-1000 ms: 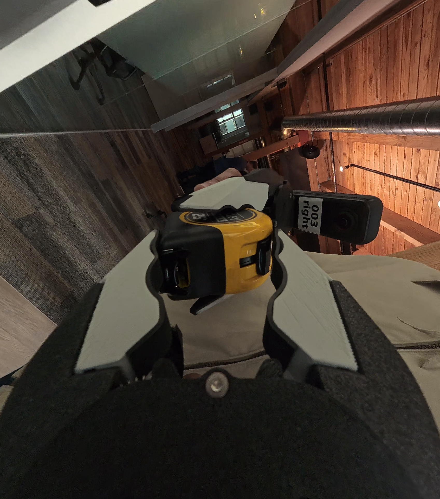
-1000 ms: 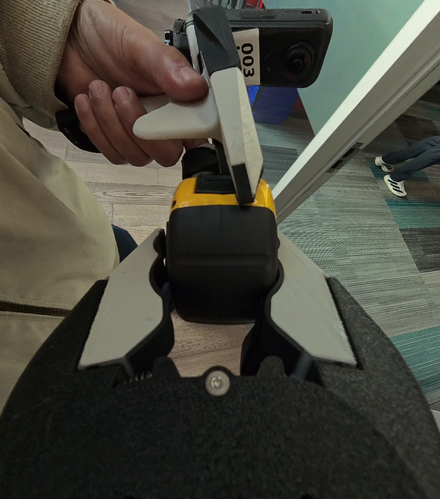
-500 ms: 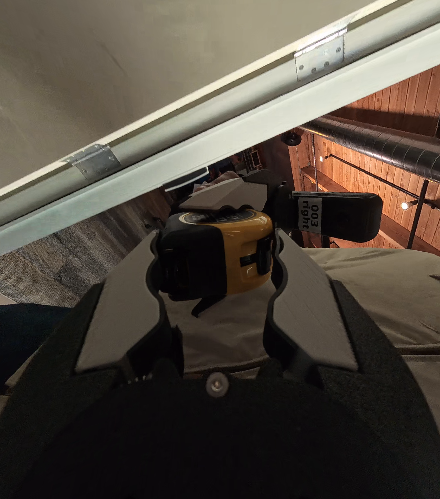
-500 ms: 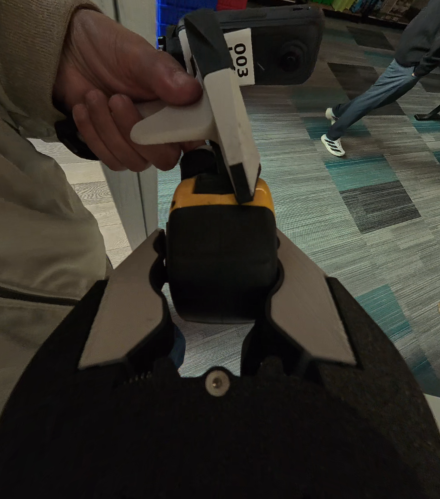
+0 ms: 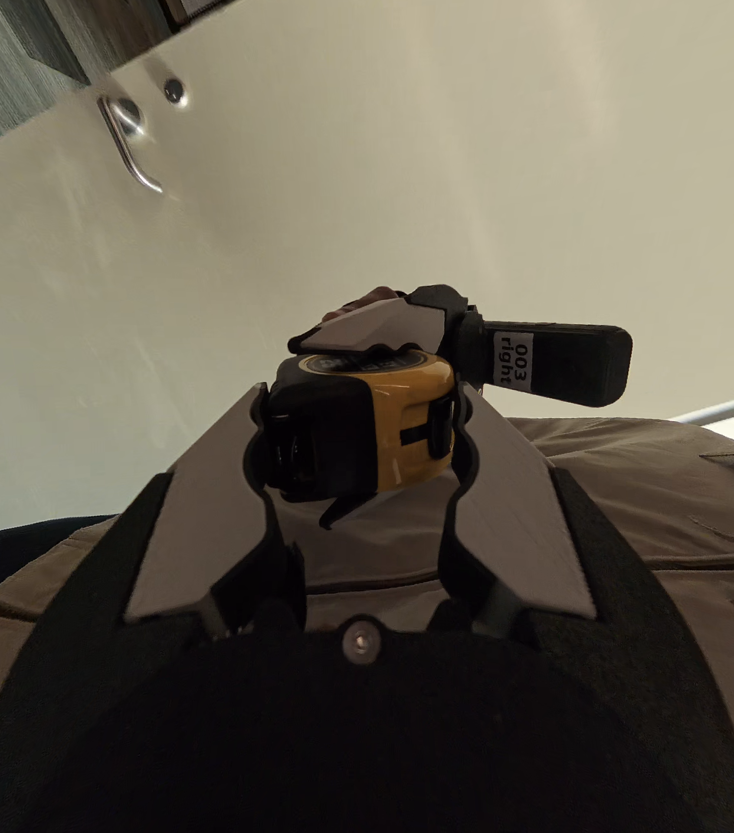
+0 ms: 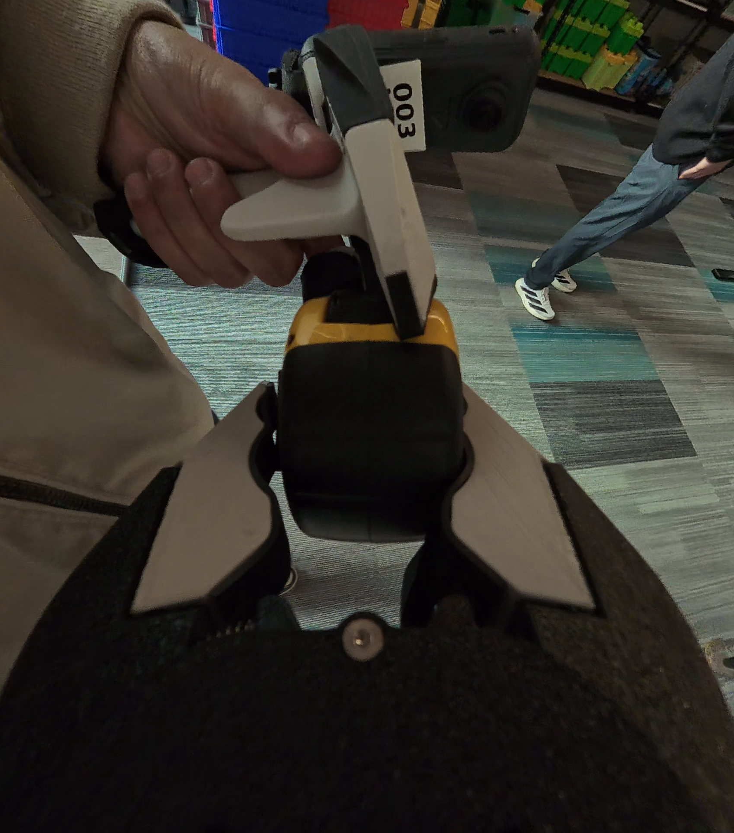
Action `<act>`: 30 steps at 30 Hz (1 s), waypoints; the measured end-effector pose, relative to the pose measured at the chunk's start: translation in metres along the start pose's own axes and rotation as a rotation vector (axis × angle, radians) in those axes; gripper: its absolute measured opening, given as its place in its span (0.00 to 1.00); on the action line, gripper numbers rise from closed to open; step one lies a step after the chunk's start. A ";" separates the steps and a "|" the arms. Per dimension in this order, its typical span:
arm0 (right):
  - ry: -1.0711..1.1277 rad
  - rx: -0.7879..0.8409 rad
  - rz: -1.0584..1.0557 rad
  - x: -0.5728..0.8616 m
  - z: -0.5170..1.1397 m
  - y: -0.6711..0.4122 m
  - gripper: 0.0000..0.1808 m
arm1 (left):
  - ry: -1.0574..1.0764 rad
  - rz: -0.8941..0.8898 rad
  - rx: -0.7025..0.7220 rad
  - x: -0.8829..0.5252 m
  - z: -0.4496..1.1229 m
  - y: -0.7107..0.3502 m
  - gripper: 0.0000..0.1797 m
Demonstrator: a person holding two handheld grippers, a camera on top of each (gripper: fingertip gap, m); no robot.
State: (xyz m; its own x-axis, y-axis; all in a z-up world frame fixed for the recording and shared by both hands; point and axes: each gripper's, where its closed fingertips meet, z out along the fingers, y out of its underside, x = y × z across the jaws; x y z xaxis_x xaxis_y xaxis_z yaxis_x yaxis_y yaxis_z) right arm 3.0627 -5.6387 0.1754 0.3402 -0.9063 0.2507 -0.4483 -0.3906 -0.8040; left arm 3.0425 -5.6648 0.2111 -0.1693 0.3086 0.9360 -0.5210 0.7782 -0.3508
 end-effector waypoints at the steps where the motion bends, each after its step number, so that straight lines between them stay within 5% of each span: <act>1: -0.017 0.003 -0.006 0.033 0.007 0.003 0.42 | -0.017 -0.002 0.003 -0.010 0.003 -0.032 0.45; 30: 0.079 -0.030 0.054 0.954 0.272 0.126 0.42 | 0.018 0.026 -0.051 -0.354 0.065 -0.932 0.45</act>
State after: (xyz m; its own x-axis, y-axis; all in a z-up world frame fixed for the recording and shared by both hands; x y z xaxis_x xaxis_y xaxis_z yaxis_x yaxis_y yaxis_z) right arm 3.5562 -6.5089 0.1665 0.2488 -0.9356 0.2503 -0.4890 -0.3444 -0.8014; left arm 3.5338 -6.5346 0.2087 -0.1667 0.3382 0.9262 -0.4732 0.7966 -0.3761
